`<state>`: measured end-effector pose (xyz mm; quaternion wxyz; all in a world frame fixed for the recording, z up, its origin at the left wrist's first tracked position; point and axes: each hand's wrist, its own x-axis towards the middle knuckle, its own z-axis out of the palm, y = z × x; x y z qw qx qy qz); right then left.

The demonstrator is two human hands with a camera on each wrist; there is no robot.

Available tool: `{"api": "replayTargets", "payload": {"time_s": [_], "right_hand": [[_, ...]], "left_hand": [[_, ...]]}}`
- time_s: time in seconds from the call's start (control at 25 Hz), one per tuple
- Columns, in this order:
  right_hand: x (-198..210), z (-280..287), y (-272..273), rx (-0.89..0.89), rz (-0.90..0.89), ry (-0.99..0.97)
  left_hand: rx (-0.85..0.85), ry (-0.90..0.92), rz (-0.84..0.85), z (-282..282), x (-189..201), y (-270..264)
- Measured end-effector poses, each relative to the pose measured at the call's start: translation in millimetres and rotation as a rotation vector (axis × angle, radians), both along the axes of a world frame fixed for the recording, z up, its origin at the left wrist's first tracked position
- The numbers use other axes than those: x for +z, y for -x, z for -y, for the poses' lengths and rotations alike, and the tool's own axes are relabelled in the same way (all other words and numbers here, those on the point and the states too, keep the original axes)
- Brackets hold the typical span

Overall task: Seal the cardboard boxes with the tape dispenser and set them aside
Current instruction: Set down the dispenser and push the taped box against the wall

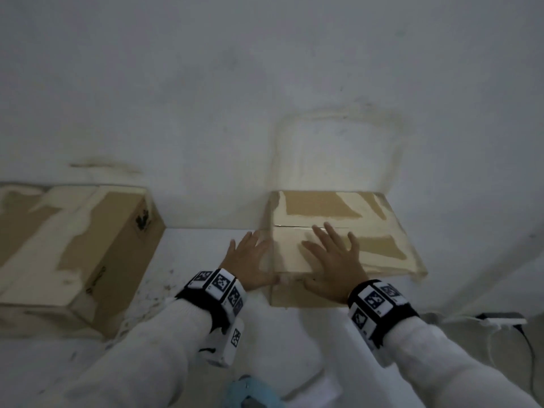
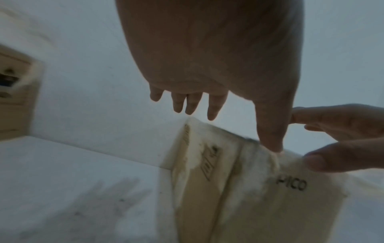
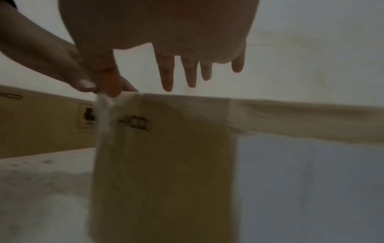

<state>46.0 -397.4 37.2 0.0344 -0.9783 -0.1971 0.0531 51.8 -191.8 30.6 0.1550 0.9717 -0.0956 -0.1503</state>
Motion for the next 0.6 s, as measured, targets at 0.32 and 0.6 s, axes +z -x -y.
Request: {"api": "replayTargets", "payload": {"time_s": [0.32, 0.6], "right_hand": [[-2.3, -226.0, 20.6, 0.36, -0.048, -0.08], [-20.5, -366.7, 41.8, 0.424, -0.183, -0.16]], "left_hand": [[0.193, -0.078, 0.098, -209.5, 16.4, 63.2], [0.244, -0.301, -0.068, -349.9, 1.8, 88.0]]}}
